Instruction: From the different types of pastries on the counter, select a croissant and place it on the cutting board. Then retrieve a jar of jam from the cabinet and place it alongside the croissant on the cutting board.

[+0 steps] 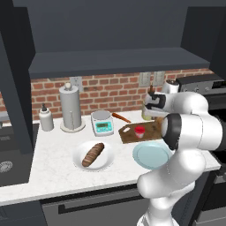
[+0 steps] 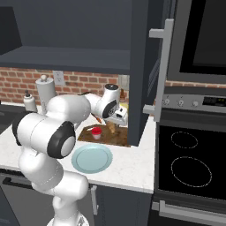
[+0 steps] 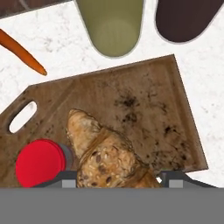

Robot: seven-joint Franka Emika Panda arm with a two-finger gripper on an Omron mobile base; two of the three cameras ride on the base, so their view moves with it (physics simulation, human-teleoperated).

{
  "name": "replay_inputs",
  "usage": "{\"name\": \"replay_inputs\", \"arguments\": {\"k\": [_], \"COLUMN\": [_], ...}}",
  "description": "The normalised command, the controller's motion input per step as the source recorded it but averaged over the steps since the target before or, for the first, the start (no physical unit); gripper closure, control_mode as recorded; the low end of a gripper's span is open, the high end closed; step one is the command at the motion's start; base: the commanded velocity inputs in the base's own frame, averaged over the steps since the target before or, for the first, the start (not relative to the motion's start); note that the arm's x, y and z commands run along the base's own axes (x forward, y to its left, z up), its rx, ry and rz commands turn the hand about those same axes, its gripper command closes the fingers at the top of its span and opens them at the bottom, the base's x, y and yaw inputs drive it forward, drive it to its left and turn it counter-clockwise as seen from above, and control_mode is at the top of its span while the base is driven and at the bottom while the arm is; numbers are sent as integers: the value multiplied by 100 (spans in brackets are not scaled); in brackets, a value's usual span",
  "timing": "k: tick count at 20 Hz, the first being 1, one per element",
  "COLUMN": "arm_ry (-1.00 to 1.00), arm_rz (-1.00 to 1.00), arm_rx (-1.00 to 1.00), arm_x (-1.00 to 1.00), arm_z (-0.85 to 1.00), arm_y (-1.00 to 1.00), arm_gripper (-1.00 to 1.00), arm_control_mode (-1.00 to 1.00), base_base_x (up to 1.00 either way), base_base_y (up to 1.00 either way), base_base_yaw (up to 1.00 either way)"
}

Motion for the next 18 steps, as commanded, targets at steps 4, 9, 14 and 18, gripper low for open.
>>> {"name": "replay_inputs", "arguments": {"k": [4,9,14,18], "arm_ry": [0,5,1,0], "arm_rz": [0,0,0,0], "arm_rx": [0,-7,0,1], "arm_x": [2,9,0,4], "arm_z": [-14,-82,-37,0], "arm_y": [0,0,0,0], "arm_gripper": [100,100,100,100], "arm_control_mode": [-100,-100,-100,-100], "base_base_x": [0,0,0,0], "base_base_y": [0,0,0,0], "base_base_yaw": [0,0,0,0]}}
